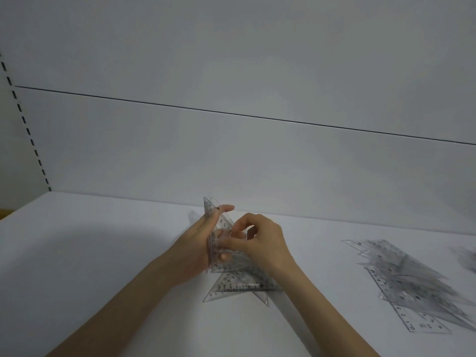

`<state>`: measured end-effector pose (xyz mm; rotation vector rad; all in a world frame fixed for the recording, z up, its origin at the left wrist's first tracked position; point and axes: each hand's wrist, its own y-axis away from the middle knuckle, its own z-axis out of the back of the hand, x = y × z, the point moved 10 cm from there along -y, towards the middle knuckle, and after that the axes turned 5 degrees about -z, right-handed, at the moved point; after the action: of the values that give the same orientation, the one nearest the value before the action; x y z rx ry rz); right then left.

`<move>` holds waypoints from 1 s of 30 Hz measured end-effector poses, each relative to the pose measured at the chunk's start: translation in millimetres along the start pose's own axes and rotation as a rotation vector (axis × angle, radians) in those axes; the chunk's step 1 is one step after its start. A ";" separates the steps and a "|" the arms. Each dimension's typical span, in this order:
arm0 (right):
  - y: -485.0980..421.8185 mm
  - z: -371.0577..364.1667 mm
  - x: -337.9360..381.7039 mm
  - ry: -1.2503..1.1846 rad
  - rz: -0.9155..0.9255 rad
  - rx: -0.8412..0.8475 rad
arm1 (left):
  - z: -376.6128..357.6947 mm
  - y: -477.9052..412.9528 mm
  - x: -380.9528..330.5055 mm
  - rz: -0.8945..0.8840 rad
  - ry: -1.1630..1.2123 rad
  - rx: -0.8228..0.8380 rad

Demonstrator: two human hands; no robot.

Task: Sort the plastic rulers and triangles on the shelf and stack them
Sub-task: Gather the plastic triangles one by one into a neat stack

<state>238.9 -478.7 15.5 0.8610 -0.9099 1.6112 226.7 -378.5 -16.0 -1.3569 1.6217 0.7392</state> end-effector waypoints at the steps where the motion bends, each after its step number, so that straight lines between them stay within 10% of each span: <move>1: -2.2 5.0 1.1 -0.012 0.021 -0.002 | 1.5 -1.1 -2.4 -0.019 0.010 -0.013; 10: -4.4 -0.3 -19.0 0.651 0.138 0.287 | 57.7 -5.1 -26.0 -0.144 0.088 -0.349; 21: 15.9 -2.2 13.9 0.750 0.494 0.196 | 61.8 -4.1 -22.8 -0.122 0.097 -0.422; 27: 21.0 45.5 40.8 0.462 0.559 -0.327 | 65.5 -3.5 -20.7 -0.089 0.176 -0.472; 30: 6.4 49.6 14.7 -0.121 0.166 -0.149 | 57.0 -2.1 -24.7 -0.116 0.201 -0.448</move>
<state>234.1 -517.5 50.1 0.8025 -1.1982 1.6220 243.2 -318.7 -19.1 -1.8791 1.5689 0.9595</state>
